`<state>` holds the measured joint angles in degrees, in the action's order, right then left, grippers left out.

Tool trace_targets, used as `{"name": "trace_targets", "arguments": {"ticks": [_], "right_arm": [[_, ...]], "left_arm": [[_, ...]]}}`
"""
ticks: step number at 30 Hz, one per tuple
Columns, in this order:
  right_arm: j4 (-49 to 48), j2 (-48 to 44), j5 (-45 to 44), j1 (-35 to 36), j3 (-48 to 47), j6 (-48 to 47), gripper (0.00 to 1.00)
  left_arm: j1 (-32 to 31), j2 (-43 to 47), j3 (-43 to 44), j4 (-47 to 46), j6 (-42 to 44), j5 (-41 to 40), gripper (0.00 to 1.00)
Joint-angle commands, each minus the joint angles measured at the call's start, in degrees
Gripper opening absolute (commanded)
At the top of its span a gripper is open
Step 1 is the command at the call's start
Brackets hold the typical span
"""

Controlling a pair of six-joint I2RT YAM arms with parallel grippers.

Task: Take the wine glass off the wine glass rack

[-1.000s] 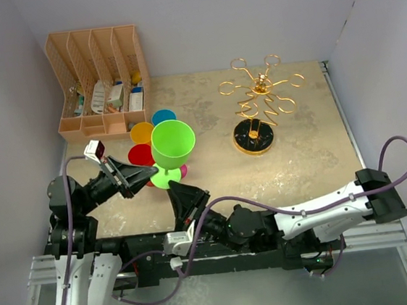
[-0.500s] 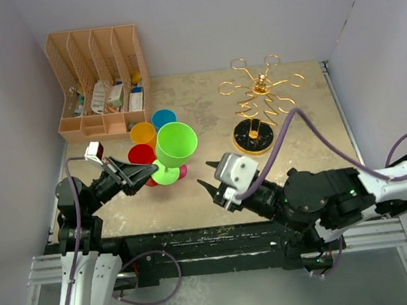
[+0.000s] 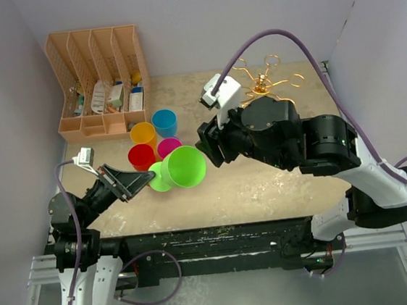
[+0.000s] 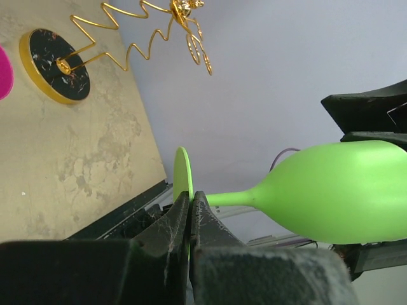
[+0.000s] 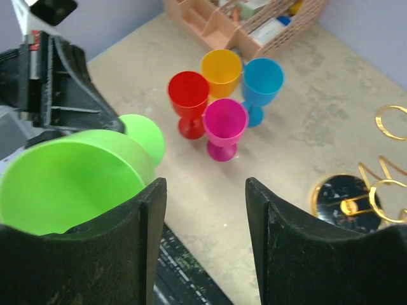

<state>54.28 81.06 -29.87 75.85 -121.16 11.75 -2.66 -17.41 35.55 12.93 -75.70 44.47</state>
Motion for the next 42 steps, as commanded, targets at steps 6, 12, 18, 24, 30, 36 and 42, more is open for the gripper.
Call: {"name": "trace_targets", "arguments": {"ticks": [6,12,18,24,30,36,42], "right_arm": [[2.23,0.57,10.25,-2.54,-5.66,4.38,0.55],[0.86,-2.61,6.65,-2.55,-4.74,5.11,0.52],[-0.36,-3.19,10.73,-2.55,-2.63,5.66,0.52],[-2.08,-2.22,15.30,-2.55,0.46,5.85,0.51],[-1.42,-0.10,17.26,-2.55,1.08,5.96,0.50],[-0.33,1.29,16.49,-2.55,0.49,6.30,0.02],[1.74,-0.07,11.05,-2.52,1.32,8.23,0.00]], "left_arm": [[0.02,0.25,3.48,1.30,4.99,-0.94,0.00],[0.01,0.04,3.04,0.53,4.69,-0.96,0.00],[0.02,-0.37,2.85,-0.92,3.66,-0.87,0.00],[0.02,-0.61,3.63,-1.15,3.72,-0.70,0.00],[0.02,-0.61,4.25,-1.07,3.80,-0.35,0.00],[0.02,-0.62,5.02,0.61,4.74,-0.62,0.00],[0.02,-3.36,17.23,35.95,18.16,-24.82,0.54]]}}
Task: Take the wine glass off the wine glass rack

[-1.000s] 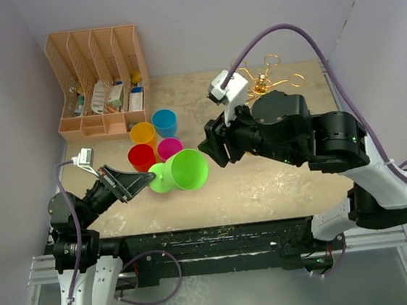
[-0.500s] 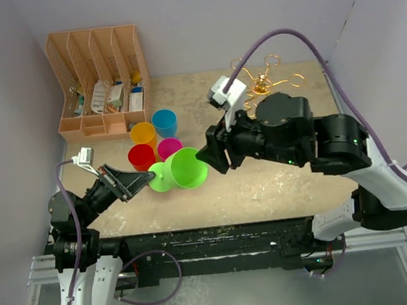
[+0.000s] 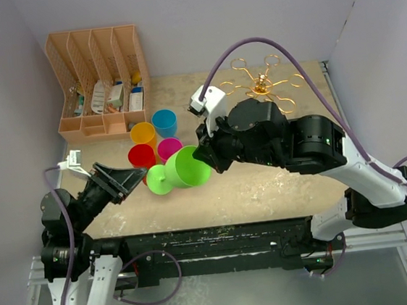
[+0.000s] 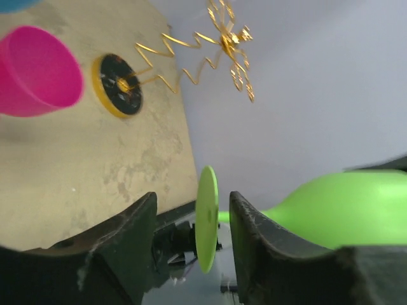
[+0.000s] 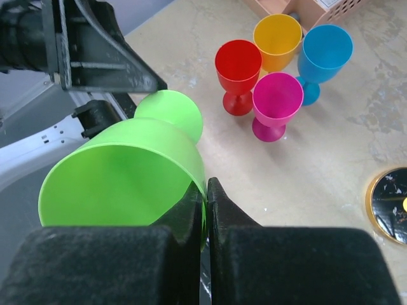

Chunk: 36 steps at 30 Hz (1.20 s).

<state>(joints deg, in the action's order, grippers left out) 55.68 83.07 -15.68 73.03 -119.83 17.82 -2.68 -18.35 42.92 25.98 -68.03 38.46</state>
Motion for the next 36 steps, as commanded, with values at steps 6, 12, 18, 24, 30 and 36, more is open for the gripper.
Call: {"name": "trace_targets", "arguments": {"ticks": [6,12,18,24,30,36], "right_arm": [[0.03,-2.34,-3.02,0.12,4.78,4.05,0.00],[-3.59,1.96,5.69,-3.84,11.64,3.76,0.00],[-11.14,6.56,12.79,-9.41,17.88,2.21,0.00],[-10.10,13.62,11.80,-10.27,15.71,1.34,0.00],[-10.50,19.50,7.74,-10.25,13.81,1.29,0.00],[-10.73,24.69,3.92,-10.28,11.07,0.77,0.00]], "left_arm": [[0.04,-0.33,21.86,42.87,14.25,-47.36,0.56],[0.04,5.04,22.20,43.28,13.68,-50.98,0.56],[0.04,4.23,21.11,45.33,13.60,-48.74,0.56],[0.04,4.61,20.22,44.72,13.56,-47.23,0.56],[0.05,5.08,19.44,44.37,13.25,-45.96,0.56],[0.05,5.44,19.33,44.34,13.36,-45.60,0.55]]}}
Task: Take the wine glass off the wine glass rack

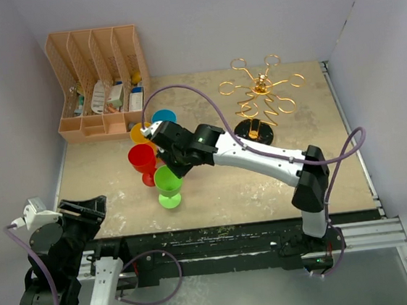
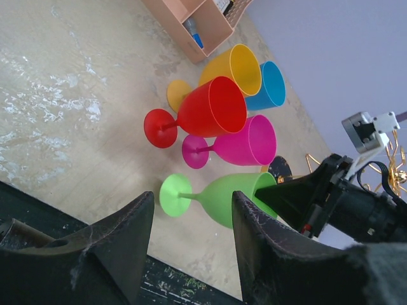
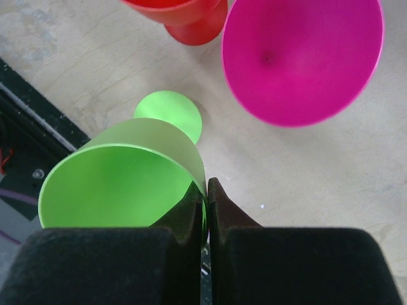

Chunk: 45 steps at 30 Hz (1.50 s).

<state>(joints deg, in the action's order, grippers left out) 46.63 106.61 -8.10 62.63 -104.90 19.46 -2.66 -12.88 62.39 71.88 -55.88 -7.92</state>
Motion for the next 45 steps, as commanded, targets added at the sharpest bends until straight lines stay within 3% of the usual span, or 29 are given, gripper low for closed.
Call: {"name": "trace_targets", "arguments": {"ticks": [1,14,21,24,33,37,40,43,45], "right_arm": [[-1.78,1.86,-4.14,0.12,-4.22,-0.98,0.00],[-4.09,6.38,-7.51,0.07,-6.45,-1.93,0.02],[-4.33,6.08,-5.30,0.08,-7.27,-2.22,0.24],[-4.22,5.28,-4.95,0.04,-7.20,-2.27,0.29],[-4.28,-5.17,-4.05,0.08,-6.80,-1.43,0.37],[-9.29,-14.12,1.84,0.08,-3.31,-2.12,0.39],[-15.43,-21.69,5.05,0.09,2.63,-3.17,0.49],[-19.82,-27.24,2.87,0.08,8.39,-0.89,0.72],[-20.16,-29.46,-0.70,0.11,10.38,0.86,0.79]], "left_arm": [[0.04,-0.03,-0.07,-1.50,1.34,0.80,0.55],[0.02,-0.21,-0.14,-1.69,2.07,1.07,0.56],[0.01,-0.32,-0.57,-1.74,2.06,1.32,0.56],[0.02,-0.26,-0.74,-1.78,2.07,1.42,0.56],[0.02,0.08,-1.90,-2.31,1.99,1.59,0.56],[0.02,0.25,-2.27,-2.64,1.91,1.86,0.56],[0.02,0.29,-2.15,-3.20,2.24,1.71,0.56],[0.02,-0.27,-1.77,-3.78,2.91,1.51,0.56],[0.02,-0.69,-1.48,-4.12,3.29,1.46,0.56]]}}
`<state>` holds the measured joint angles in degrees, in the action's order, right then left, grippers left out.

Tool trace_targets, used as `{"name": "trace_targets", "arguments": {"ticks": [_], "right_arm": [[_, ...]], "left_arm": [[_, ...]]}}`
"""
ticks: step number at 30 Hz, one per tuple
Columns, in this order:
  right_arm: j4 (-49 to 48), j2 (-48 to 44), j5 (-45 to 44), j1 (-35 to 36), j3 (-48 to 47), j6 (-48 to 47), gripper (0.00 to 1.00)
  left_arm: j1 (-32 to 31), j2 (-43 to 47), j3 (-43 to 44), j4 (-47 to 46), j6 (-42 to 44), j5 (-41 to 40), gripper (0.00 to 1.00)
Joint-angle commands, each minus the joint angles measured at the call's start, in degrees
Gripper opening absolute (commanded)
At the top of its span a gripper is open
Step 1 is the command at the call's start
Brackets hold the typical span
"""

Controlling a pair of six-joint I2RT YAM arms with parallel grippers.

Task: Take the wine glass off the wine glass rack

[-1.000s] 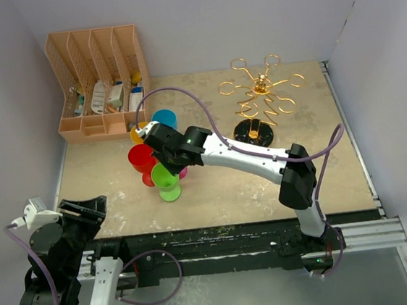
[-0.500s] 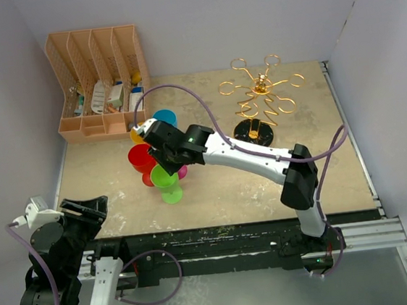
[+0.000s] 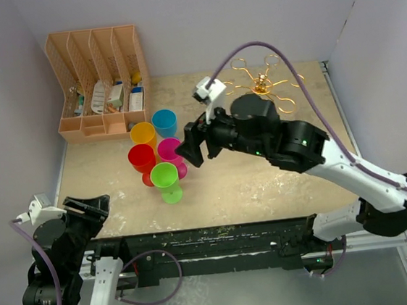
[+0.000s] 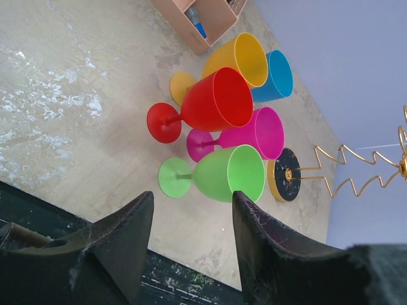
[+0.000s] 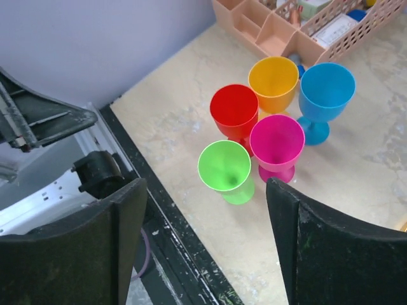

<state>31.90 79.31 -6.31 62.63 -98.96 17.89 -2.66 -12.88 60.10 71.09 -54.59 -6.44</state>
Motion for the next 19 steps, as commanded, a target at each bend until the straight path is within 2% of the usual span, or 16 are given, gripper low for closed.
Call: {"name": "trace_targets", "arguments": {"ticks": [1,4,9,19], "right_arm": [[-5.82,-2.82,-6.35,0.07,5.51,2.54,0.81],[-6.92,-4.69,-9.72,0.13,8.46,5.10,0.84],[-12.54,-9.69,-9.13,0.14,13.91,5.62,0.87],[-17.50,-14.66,-9.16,0.16,20.39,5.88,0.88]], "left_arm": [[0.03,-0.94,0.87,-3.51,2.17,0.02,0.56],[0.02,-1.40,1.20,-3.97,2.71,-0.05,0.56],[0.04,-1.89,1.35,-4.94,3.53,-0.10,0.56],[0.02,-2.53,0.68,-5.77,3.47,0.58,0.57]]}}
